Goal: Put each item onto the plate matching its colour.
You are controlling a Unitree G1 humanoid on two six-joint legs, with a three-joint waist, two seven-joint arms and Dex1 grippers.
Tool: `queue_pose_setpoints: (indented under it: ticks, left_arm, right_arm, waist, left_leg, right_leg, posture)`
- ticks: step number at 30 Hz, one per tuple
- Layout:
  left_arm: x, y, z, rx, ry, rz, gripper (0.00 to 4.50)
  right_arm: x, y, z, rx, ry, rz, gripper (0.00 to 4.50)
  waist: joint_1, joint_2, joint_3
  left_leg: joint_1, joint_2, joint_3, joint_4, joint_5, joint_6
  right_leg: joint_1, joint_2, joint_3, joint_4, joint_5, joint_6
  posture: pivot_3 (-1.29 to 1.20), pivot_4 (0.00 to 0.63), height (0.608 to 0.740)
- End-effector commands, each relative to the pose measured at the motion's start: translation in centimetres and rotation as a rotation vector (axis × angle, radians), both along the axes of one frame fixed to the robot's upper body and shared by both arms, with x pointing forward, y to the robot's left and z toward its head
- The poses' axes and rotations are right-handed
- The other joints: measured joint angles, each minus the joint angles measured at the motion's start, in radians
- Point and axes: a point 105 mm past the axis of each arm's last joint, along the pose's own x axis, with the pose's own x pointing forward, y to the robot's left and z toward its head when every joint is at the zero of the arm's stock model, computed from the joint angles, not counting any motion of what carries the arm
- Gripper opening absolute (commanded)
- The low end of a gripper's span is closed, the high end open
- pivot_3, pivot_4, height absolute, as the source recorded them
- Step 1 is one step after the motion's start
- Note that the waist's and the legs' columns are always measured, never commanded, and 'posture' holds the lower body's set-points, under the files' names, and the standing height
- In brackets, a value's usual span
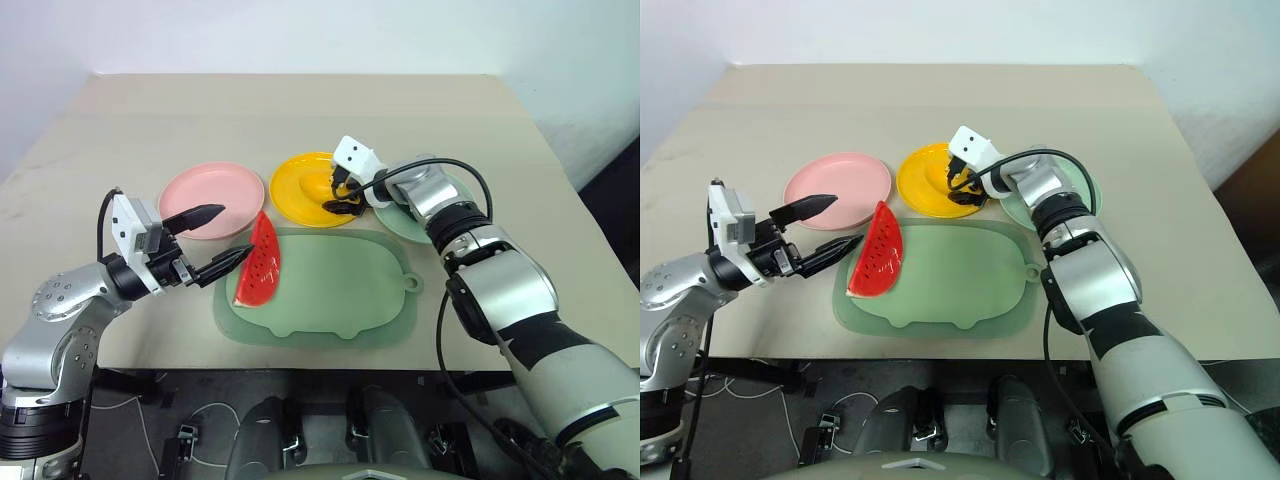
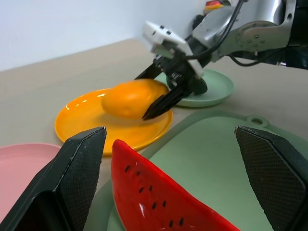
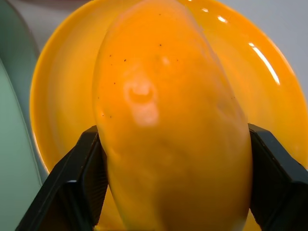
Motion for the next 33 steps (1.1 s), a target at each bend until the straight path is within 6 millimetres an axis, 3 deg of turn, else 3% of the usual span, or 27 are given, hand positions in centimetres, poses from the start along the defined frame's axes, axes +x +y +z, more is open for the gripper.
queue_pose_setpoints:
  ticks: [1,5,13,18,23,28,33]
  left_arm:
    - [-0.5,0.0,1.2,0.011,-0.061,0.004,4.50]
    - [-0.6,0.1,1.2,0.012,-0.061,0.007,4.50]
    - [-0.2,0.4,1.4,0.009,-0.073,0.029,4.50]
    - [0.2,0.5,1.9,-0.003,-0.100,0.049,4.50]
    - [0.3,0.6,1.7,-0.004,-0.089,0.058,4.50]
    - [0.7,1.1,1.6,-0.023,-0.063,0.105,4.50]
    - [0.8,1.1,1.5,-0.027,-0.056,0.127,4.50]
  right_arm:
    - [0.2,1.0,2.4,0.042,-0.058,0.021,4.49]
    - [0.2,1.2,2.9,0.056,-0.068,0.035,4.49]
    - [-1.9,-0.3,7.6,0.243,-0.108,0.210,4.49]
    - [-6.4,-1.7,8.5,0.359,-0.113,0.348,4.49]
    - [-10.4,-2.4,7.9,0.494,-0.018,0.388,4.49]
    - [-12.1,-3.0,6.7,0.568,0.026,0.310,4.49]
    - [-13.6,-3.4,4.3,0.544,0.037,0.246,4.49]
  waist:
    - [0.000,0.000,0.000]
    - [-0.004,0.000,0.000]
    - [-0.006,0.000,0.000]
    - [0.004,0.000,0.000]
    - [0.014,0.000,0.000]
    - [0.020,0.000,0.000]
    - [0.025,-0.001,0.000]
  left_leg:
    - [0.000,0.000,0.000,0.000,0.000,0.000]
    - [0.000,0.000,0.000,0.000,0.000,0.000]
    - [0.000,0.000,0.000,0.000,0.000,0.000]
    - [0.001,0.000,-0.001,0.000,0.000,0.000]
    - [0.001,0.000,-0.001,0.001,0.000,0.000]
    - [0.002,0.000,-0.002,0.001,0.000,0.000]
    - [0.001,0.000,-0.002,0.000,0.000,0.000]
  right_leg:
    - [0.000,0.000,0.000,0.000,0.000,0.000]
    - [0.000,0.000,0.000,0.000,0.000,0.000]
    - [0.000,0.000,0.000,0.001,0.000,0.000]
    - [0.001,-0.001,0.000,0.000,0.000,0.000]
    - [0.000,-0.001,0.001,0.001,0.000,0.000]
    - [0.001,-0.002,0.000,0.000,0.000,0.000]
    - [0.001,-0.002,0.000,-0.001,0.000,0.000]
  posture:
    - [0.00,0.150,0.696]
    - [0.00,0.150,0.696]
    - [0.00,0.150,0.696]
    - [0.00,0.150,0.696]
    - [0.00,0.150,0.696]
    - [0.00,0.150,0.696]
    - [0.00,0.150,0.696]
